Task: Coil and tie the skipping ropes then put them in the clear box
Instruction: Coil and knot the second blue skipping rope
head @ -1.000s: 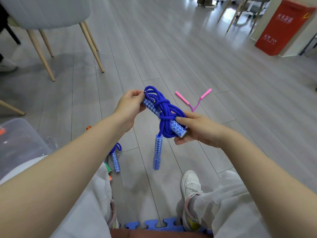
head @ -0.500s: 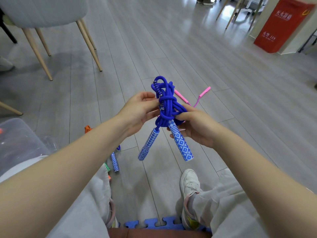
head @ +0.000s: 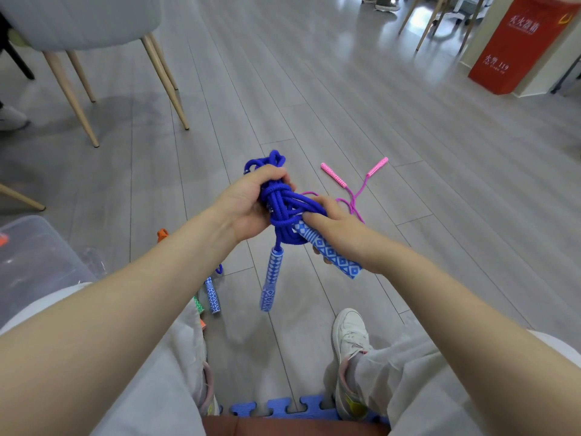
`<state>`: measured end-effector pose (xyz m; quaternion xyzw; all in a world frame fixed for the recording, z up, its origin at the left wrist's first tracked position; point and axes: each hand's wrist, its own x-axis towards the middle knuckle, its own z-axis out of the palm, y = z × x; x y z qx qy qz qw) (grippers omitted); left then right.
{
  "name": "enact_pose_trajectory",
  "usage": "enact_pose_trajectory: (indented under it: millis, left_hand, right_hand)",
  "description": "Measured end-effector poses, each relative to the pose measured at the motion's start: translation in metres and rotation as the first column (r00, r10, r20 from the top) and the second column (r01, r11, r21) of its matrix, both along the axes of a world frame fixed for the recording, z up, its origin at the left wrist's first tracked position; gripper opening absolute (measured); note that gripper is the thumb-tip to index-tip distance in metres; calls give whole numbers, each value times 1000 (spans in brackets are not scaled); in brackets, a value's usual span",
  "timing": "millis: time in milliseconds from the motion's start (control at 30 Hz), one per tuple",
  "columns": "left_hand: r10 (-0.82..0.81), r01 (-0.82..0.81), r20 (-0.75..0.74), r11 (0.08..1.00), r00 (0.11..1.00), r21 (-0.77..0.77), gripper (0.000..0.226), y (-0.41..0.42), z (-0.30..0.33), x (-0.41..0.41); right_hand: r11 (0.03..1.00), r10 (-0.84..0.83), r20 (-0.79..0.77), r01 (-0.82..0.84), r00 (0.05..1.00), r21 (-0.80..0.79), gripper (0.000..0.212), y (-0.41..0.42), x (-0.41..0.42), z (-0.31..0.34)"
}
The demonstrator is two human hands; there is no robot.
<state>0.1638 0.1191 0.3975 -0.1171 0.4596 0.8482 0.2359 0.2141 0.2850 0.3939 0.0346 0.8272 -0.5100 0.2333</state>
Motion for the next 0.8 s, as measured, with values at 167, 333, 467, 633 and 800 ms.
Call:
enact_pose_trajectory:
  millis: [167, 333, 467, 633, 800]
  left_hand:
    - [136, -136, -51, 991, 989, -7, 16, -7, 9, -14]
    - [280, -280, -26, 960, 960, -6, 17, -12, 10, -16]
    - [391, -395, 55, 914, 919, 89, 12, -19, 15, -20]
    - [542, -552, 114, 829, 833, 87, 24, -29, 21, -26]
    - [618, -628, 118, 775, 777, 71, 35, -40, 16, -31]
  right_hand:
    - [990, -65, -183, 86, 981, 108, 78, -5, -4, -5]
    - [951, 88, -109, -51, 990, 305, 54, -4, -7, -5]
    - [919, 163, -141, -98, 977, 381, 55, -3, -7, -4]
    - [904, 197, -191, -103, 962, 414, 58, -1, -9, -5]
    - [864, 247, -235, -104, 940, 493, 62, 2, -10, -4]
